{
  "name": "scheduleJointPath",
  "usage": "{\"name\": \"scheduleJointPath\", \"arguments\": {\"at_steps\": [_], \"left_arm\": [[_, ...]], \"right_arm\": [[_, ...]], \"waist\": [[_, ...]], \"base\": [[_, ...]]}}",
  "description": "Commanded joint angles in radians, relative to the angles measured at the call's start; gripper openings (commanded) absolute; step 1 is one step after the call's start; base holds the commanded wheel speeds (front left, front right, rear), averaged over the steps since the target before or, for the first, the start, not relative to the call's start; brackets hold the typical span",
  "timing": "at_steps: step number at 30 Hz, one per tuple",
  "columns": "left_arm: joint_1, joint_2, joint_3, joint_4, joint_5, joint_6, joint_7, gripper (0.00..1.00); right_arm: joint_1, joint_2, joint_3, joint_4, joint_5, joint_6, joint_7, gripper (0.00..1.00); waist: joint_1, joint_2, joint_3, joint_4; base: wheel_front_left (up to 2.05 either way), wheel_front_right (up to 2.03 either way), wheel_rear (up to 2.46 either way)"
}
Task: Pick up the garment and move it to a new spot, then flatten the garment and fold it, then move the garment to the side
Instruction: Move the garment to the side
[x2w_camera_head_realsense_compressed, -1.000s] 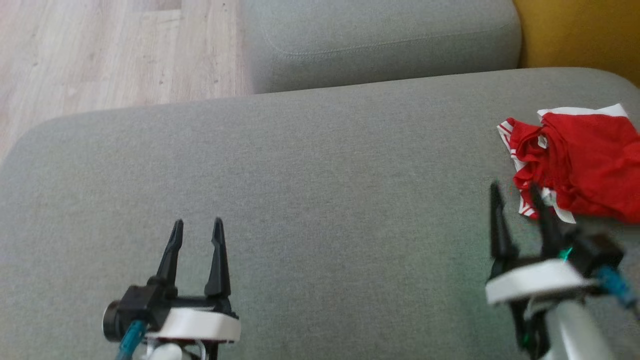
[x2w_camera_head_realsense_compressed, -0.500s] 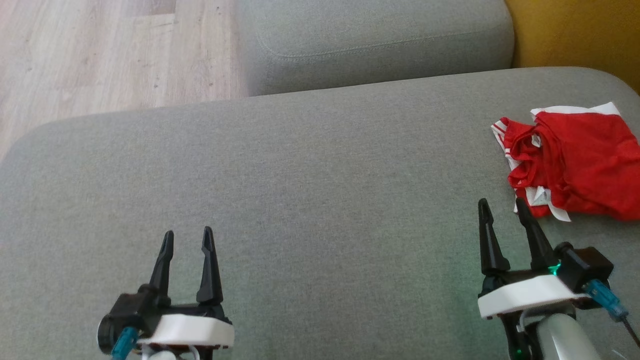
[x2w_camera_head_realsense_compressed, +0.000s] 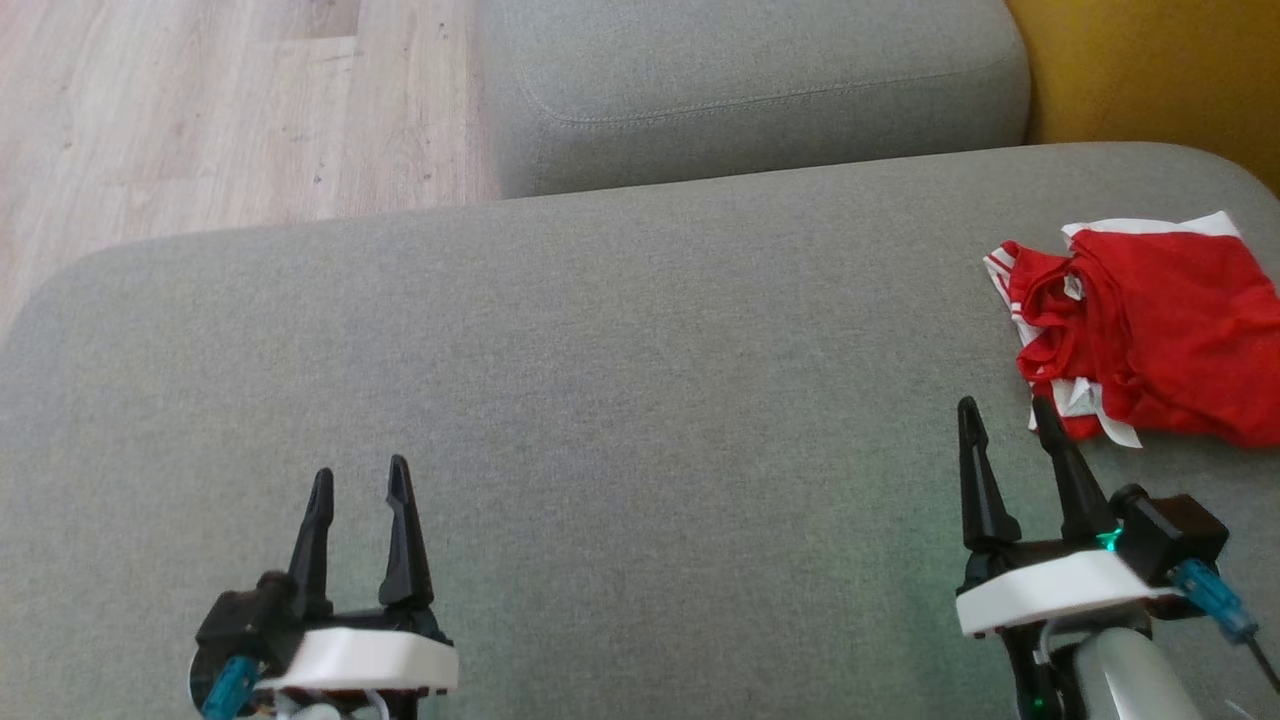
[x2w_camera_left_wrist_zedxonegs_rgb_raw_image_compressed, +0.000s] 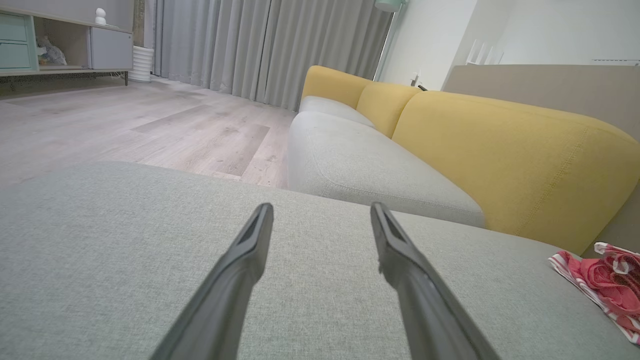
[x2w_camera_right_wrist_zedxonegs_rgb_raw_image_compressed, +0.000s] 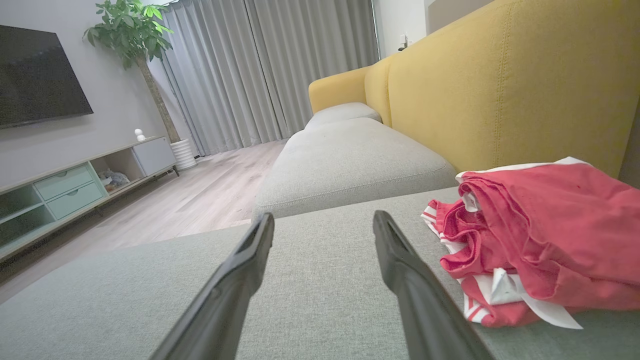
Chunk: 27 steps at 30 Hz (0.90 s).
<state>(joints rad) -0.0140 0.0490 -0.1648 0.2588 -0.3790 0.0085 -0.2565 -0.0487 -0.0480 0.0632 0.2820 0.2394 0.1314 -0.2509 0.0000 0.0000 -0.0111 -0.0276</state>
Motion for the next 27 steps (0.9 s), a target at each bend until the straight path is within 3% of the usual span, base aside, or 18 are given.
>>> {"name": "scheduleJointPath", "arguments": {"at_steps": [1, 14, 15, 27], "left_arm": [[-0.033, 0.001, 0.034, -0.033, -0.002, -0.002, -0.005, 1.0], [-0.026, 0.001, 0.038, -0.021, -0.047, 0.012, -0.005, 1.0], [0.001, 0.0, 0.004, 0.008, -0.05, 0.006, 0.0, 0.0], [0.004, 0.0, 0.02, 0.048, -0.129, -0.004, 0.027, 0.0]], "right_arm": [[-0.032, -0.002, 0.029, -0.031, 0.01, -0.001, -0.011, 1.0], [-0.031, -0.002, 0.032, -0.022, 0.019, -0.001, -0.011, 1.0], [0.0, 0.0, 0.004, 0.006, 0.014, 0.0, 0.0, 0.0], [0.011, -0.003, -0.003, 0.042, 0.111, 0.0, 0.022, 0.0]], "waist": [[0.0, 0.0, -0.001, 0.0], [0.0, 0.0, -0.001, -0.002], [0.0, 0.0, -0.001, -0.002], [0.0, 0.0, 0.0, 0.0]], "base": [[0.0, 0.0, 0.0], [0.0, 0.0, 0.0], [0.0, 0.0, 0.0], [0.0, 0.0, 0.0]]}}
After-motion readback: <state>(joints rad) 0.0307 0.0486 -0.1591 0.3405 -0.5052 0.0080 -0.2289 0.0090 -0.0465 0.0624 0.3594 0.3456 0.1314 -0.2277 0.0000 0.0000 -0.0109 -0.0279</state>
